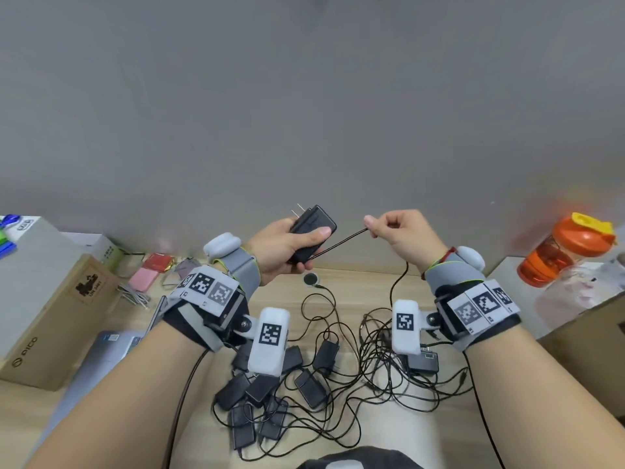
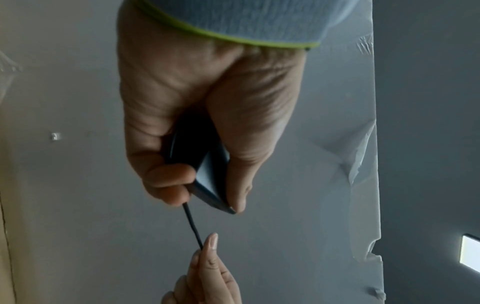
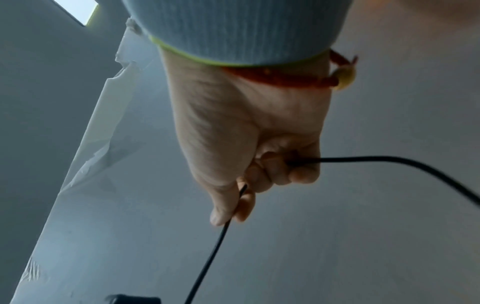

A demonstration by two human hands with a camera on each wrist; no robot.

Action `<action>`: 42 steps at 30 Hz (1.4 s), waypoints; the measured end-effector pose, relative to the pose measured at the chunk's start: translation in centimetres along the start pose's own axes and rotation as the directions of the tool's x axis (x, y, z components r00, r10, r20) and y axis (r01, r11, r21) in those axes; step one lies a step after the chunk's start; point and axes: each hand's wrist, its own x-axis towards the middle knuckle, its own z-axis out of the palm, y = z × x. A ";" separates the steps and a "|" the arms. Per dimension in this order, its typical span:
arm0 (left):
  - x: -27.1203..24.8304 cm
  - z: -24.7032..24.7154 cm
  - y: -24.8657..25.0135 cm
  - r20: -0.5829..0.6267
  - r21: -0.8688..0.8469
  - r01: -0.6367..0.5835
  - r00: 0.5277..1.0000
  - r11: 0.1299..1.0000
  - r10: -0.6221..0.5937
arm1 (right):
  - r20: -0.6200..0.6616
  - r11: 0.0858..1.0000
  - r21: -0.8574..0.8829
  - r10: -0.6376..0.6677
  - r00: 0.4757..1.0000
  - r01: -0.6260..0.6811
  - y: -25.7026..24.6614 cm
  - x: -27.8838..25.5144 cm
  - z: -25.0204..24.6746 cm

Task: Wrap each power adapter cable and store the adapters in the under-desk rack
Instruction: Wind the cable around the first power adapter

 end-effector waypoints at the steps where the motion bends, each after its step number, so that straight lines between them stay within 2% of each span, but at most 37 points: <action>1: 0.1 0.0 -0.1 0.000 0.012 -0.005 1.000 1.000 0.005 | -0.029 0.999 -0.030 0.019 0.999 -0.020 0.4 0.2 -0.2; 3: 0.2 0.0 -0.2 -0.002 0.041 -0.017 1.000 0.999 0.017 | -0.004 0.999 -0.044 0.029 1.000 -0.030 0.4 0.1 -0.5; 5: 0.4 0.0 -0.4 -0.010 0.064 -0.023 1.000 0.998 0.023 | 0.134 1.000 -0.011 0.002 0.991 -0.001 -0.4 -0.5 -0.4; 7: 0.5 0.3 -0.4 -0.008 0.083 -0.014 1.000 0.996 0.015 | 0.281 0.997 0.067 0.009 0.960 -0.029 -1.7 -1.3 0.2; 9: 0.6 0.4 -0.4 0.004 0.127 -0.010 1.000 0.992 0.010 | 0.336 0.991 0.129 -0.022 0.942 -0.023 -2.6 -1.8 0.9; 11: 0.7 0.6 -0.3 0.008 0.183 -0.016 1.000 0.983 0.014 | 0.327 0.987 0.158 -0.079 0.942 0.028 -3.1 -2.0 1.1; 14: 0.8 0.6 -0.2 0.003 0.208 -0.030 1.000 0.978 0.030 | 0.295 0.986 0.161 -0.083 0.952 0.037 -3.2 -2.1 1.1; 19: 1.1 0.9 0.0 -0.052 -0.098 -0.036 0.998 0.995 0.031 | 0.254 0.979 0.199 -0.100 0.962 0.049 -3.5 -2.2 1.5; 24: 1.1 1.1 -0.2 -0.182 -0.130 -0.110 0.980 0.985 0.085 | 0.262 0.981 0.178 -0.123 0.957 0.077 -3.7 -2.5 1.8; 28: 1.3 0.2 -0.2 -0.288 0.011 -0.171 0.943 0.985 0.167 | 0.315 0.993 0.078 -0.104 0.943 0.084 -3.5 -3.0 1.3; 33: 1.5 -0.6 -1.4 -0.300 0.194 -0.123 0.937 0.973 0.179 | 0.280 0.991 0.101 -0.110 0.954 0.084 -4.0 -2.9 -0.1; 38: 1.7 -0.2 -2.2 -0.234 0.296 -0.078 0.960 0.952 0.151 | 0.237 0.986 0.092 -0.158 0.959 0.140 -4.6 -1.6 0.2; 42: 1.0 1.0 -1.7 -0.126 0.346 -0.131 0.975 0.929 0.184 | 0.170 0.981 0.097 -0.185 0.968 0.170 -4.7 -0.7 0.2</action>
